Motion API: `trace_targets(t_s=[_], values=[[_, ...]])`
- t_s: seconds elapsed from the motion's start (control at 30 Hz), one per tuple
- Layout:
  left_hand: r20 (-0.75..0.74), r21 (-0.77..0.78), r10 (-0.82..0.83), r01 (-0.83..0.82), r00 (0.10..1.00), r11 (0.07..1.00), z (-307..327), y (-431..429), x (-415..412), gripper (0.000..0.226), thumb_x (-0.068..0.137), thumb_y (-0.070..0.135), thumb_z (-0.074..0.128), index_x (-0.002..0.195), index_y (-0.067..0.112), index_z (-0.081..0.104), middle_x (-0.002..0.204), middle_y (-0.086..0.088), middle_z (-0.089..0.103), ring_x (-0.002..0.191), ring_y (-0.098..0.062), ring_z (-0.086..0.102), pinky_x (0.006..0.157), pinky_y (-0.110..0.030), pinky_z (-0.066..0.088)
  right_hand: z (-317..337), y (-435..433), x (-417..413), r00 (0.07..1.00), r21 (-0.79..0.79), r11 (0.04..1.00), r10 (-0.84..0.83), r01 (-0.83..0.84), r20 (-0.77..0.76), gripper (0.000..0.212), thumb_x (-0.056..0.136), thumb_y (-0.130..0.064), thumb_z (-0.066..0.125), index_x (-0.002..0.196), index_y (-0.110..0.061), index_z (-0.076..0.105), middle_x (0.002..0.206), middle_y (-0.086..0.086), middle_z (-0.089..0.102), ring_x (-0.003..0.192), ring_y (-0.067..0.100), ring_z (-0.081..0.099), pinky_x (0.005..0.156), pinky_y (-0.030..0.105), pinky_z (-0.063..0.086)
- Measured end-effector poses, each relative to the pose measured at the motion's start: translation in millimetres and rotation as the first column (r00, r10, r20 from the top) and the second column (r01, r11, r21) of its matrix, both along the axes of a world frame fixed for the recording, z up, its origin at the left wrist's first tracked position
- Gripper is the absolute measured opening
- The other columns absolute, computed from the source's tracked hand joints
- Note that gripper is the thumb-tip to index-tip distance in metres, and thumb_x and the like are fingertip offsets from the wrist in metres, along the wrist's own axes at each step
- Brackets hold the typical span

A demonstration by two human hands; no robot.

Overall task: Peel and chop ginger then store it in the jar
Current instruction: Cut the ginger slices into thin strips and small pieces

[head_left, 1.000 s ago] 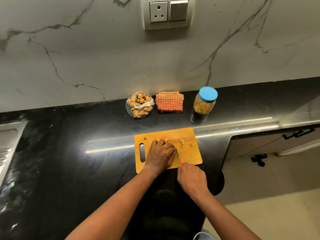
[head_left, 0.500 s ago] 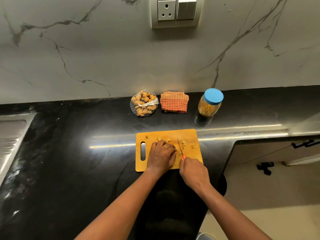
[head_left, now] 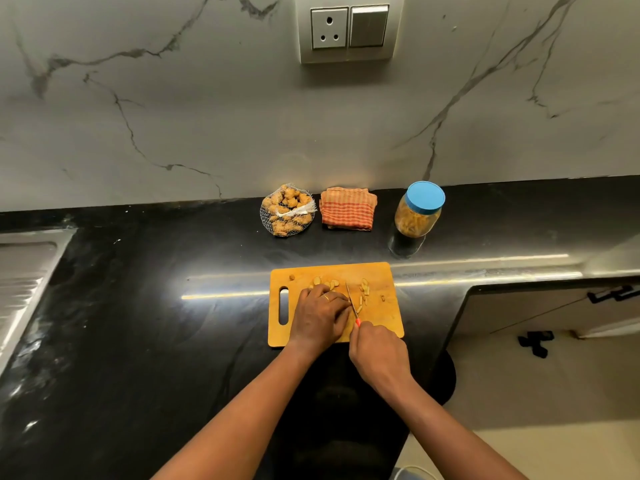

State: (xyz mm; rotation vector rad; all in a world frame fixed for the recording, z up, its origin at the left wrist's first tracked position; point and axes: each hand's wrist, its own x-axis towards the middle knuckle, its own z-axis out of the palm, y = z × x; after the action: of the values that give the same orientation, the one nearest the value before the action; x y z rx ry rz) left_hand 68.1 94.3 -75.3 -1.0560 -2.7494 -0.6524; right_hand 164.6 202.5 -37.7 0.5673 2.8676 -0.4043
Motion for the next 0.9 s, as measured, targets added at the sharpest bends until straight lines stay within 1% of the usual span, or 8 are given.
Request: trace_targets(t_s=[0.2,0.43,0.57,0.73,0.9], values=[[-0.021,0.04,-0.029,0.03,0.999,0.999,-3.4,-1.2,-0.8,0.012,0.081,0.027,0.073,0.091,0.022,0.075,0.094,0.011,0.073,0.093,-0.021,0.059,0.069,-0.035,0.045,2.2,-1.9,-1.0,0.999,0.022,1.0,0.006,-0.007,0.032,0.037,0.105,-0.038,0.031,0.101,-0.017,0.061,0.093,0.003,0.069,0.082,0.022,0.068,0.058,0.031,0.04],[-0.025,0.028,-0.083,0.083,0.996,0.996,-4.8,-5.5,-5.1,0.013,0.082,0.028,0.071,0.091,0.023,0.077,0.095,0.011,0.074,0.094,-0.02,0.059,0.071,-0.035,0.045,0.9,-6.5,0.0,0.999,0.028,0.999,-0.017,0.016,0.049,0.036,0.105,-0.036,0.031,0.1,-0.016,0.061,0.091,0.002,0.069,0.081,0.022,0.068,0.057,0.03,0.038],[-0.034,0.003,-0.123,0.123,0.992,0.992,-4.0,-7.0,-10.0,0.014,0.083,0.031,0.067,0.09,0.024,0.077,0.094,0.013,0.073,0.093,-0.02,0.058,0.071,-0.035,0.044,3.6,-8.9,-6.9,0.994,0.069,0.998,0.008,-0.015,0.107,0.032,0.104,-0.027,0.033,0.101,-0.014,0.062,0.095,0.004,0.069,0.085,0.023,0.069,0.059,0.031,0.042],[-0.021,0.017,-0.091,0.091,0.996,0.996,-3.0,-6.4,-10.2,0.012,0.081,0.032,0.068,0.087,0.026,0.077,0.092,0.015,0.073,0.093,-0.018,0.058,0.072,-0.034,0.042,2.7,-14.9,-7.8,0.988,0.063,0.998,-0.014,0.005,0.152,0.027,0.103,-0.024,0.036,0.102,-0.014,0.062,0.096,0.004,0.069,0.085,0.024,0.069,0.059,0.031,0.042],[-0.041,0.018,-0.087,0.088,0.995,0.996,0.2,-6.7,-9.1,0.008,0.08,0.031,0.072,0.085,0.026,0.077,0.092,0.015,0.073,0.092,-0.019,0.06,0.072,-0.035,0.046,-2.4,-18.8,12.7,0.988,0.052,0.998,-0.052,0.044,0.147,0.029,0.104,-0.029,0.034,0.102,-0.015,0.06,0.094,0.002,0.069,0.082,0.022,0.069,0.061,0.032,0.045]])
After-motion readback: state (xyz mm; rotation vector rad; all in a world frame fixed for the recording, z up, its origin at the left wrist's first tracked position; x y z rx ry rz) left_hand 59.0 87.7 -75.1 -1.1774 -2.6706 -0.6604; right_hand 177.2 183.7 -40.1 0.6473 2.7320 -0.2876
